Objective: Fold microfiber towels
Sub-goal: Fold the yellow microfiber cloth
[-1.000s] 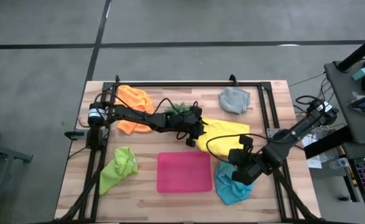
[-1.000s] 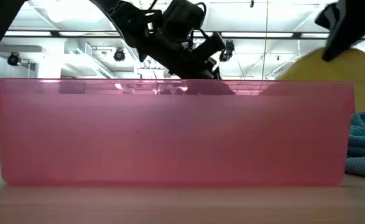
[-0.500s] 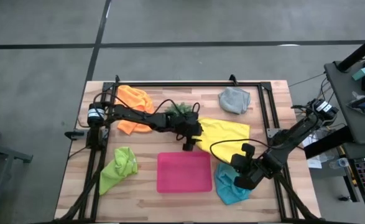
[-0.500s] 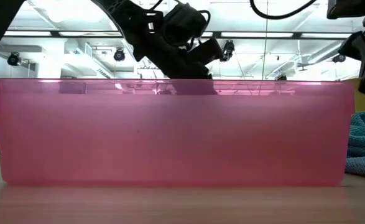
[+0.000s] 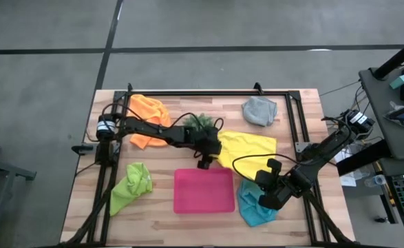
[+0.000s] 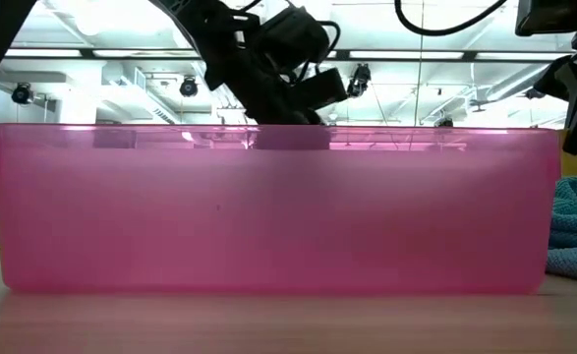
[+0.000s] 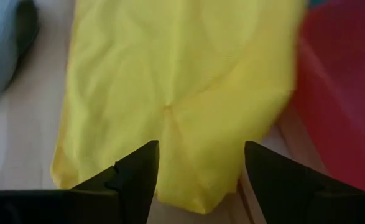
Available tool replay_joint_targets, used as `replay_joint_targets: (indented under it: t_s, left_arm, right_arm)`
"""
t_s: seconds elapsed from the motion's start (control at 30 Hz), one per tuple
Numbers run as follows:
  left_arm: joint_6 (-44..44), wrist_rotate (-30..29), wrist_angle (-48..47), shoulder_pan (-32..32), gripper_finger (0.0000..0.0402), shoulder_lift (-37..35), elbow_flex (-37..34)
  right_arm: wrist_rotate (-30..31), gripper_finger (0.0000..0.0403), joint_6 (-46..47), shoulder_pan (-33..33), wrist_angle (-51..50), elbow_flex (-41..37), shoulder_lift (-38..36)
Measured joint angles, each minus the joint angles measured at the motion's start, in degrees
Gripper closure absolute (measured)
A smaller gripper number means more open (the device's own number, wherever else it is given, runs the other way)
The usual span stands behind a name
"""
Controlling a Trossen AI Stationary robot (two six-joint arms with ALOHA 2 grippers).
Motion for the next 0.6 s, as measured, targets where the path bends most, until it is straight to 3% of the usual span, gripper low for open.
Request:
replay_joint_targets:
  t_s: [0.17,0.4,0.6]
  left_arm:
    - [9.48,0.17,1.14,-0.56,0.018,0.81,0.03]
    - [11.51,0.15,2.31,-0.52,0.0181,2.08,-0.17]
    - [12.14,0.14,2.3,-0.58,0.0228,2.64,-0.32]
  right_arm:
    - [0.02,0.0394,-0.02,0.0,-0.01,-0.02,0.0]
    - [0.75,0.0394,-0.06,0.0,0.02,-0.02,0.0]
    - [1.53,0.0394,-0.22,0.0,-0.06,-0.02,0.0]
